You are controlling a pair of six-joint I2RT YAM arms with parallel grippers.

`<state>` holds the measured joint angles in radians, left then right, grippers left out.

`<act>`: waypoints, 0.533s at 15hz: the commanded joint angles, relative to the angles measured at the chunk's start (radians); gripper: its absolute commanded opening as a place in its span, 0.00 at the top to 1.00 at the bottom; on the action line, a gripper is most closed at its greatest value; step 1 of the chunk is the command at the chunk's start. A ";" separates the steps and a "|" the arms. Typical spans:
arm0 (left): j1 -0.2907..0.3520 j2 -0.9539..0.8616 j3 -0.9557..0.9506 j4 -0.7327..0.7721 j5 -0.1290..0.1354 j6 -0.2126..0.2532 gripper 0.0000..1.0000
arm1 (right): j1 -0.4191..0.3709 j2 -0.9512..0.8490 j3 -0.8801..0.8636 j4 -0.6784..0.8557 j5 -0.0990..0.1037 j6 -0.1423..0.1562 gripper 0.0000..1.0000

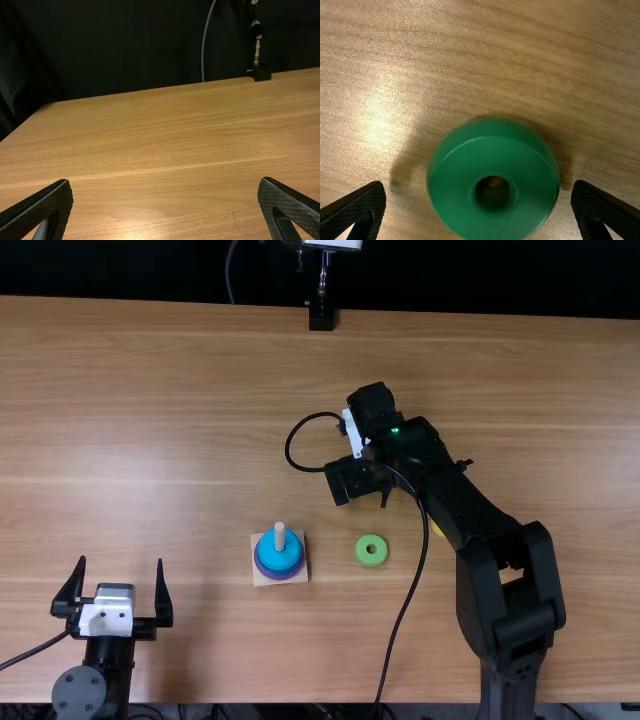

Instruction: Build the Hanoi tower: stack the rings onto the peg from bottom to top in this color order: purple, dark blue, light blue, dark green, light green, yellow, orange.

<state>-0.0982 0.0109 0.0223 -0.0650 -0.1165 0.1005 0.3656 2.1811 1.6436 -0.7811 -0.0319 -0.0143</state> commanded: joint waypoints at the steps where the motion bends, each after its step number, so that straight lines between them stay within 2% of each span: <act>1: -0.001 -0.011 -0.022 -0.005 -0.001 0.004 0.00 | -0.005 0.022 0.021 0.001 0.006 0.007 0.13; 2: -0.001 -0.011 -0.022 -0.005 -0.001 0.004 0.00 | -0.005 0.022 0.019 0.001 0.006 0.007 0.37; 5: -0.001 -0.011 -0.022 -0.005 -0.001 0.004 0.00 | -0.007 0.020 0.018 0.001 0.006 0.009 0.87; 6: -0.001 -0.011 -0.022 -0.005 -0.001 0.004 0.00 | -0.008 0.020 0.018 0.001 0.006 0.009 0.99; 8: -0.001 -0.011 -0.022 -0.005 -0.001 0.004 0.00 | -0.008 0.022 0.016 0.003 0.006 0.011 1.00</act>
<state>-0.0982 0.0109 0.0219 -0.0650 -0.1169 0.1001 0.3656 2.1811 1.6432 -0.7795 -0.0319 -0.0120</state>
